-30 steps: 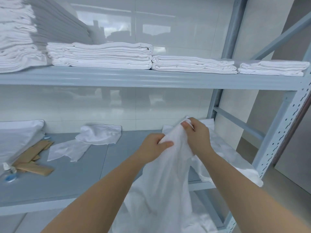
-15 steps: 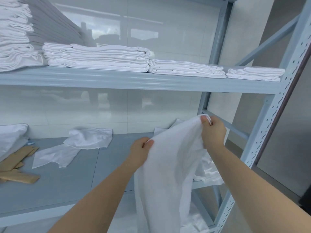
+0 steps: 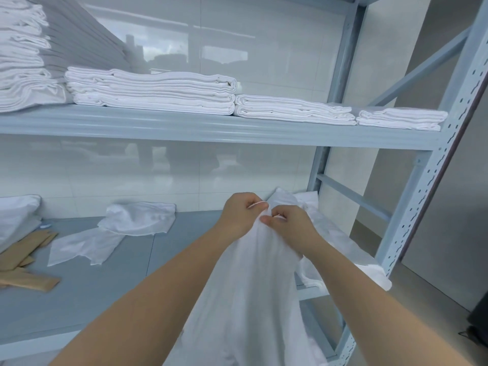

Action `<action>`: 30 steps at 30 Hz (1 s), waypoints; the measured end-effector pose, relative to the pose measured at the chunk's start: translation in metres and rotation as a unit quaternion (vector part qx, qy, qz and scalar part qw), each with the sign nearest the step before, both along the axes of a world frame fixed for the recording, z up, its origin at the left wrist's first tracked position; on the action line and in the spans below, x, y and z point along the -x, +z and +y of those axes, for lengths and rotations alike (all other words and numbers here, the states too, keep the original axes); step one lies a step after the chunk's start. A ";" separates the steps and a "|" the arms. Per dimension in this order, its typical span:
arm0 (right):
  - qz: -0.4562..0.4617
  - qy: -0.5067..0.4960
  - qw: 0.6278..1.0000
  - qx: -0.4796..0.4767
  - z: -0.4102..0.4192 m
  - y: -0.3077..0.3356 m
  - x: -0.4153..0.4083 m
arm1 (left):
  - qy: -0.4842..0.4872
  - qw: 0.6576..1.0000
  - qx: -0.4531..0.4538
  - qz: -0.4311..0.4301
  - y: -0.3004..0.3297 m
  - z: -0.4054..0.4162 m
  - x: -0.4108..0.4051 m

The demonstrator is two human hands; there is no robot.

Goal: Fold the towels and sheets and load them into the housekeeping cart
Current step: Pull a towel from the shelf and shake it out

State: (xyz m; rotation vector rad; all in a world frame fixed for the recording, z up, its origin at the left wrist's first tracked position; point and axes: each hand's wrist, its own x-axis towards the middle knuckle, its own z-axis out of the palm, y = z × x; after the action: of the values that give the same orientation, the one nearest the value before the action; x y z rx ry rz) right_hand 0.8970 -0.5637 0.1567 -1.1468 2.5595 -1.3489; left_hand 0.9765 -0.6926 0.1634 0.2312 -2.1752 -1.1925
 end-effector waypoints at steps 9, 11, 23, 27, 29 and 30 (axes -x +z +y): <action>0.072 -0.040 0.992 0.097 -0.025 -0.005 -0.007 | 0.056 0.996 0.053 -0.043 -0.020 -0.042 -0.031; 0.066 -0.064 0.988 0.124 -0.025 -0.004 -0.006 | 0.081 0.991 0.088 -0.062 -0.024 -0.051 -0.038; 0.023 -0.199 0.960 0.195 0.005 0.011 0.024 | 0.183 0.966 0.134 -0.124 -0.048 -0.085 -0.065; 0.017 -0.229 0.962 0.145 0.015 0.003 0.032 | 0.160 0.980 0.077 -0.084 -0.048 -0.088 -0.071; 0.003 -0.237 0.962 0.135 0.015 -0.002 0.031 | 0.131 0.989 0.049 -0.050 -0.037 -0.077 -0.066; -0.005 -0.233 0.963 0.137 0.015 -0.004 0.029 | 0.115 0.992 0.036 -0.035 -0.029 -0.070 -0.062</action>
State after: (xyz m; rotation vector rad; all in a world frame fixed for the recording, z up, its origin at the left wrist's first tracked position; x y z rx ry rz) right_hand 0.8676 -0.5487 0.1529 -0.5606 2.8142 -1.8395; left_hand 1.0383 -0.7628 0.1340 0.4865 -2.1783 -0.9893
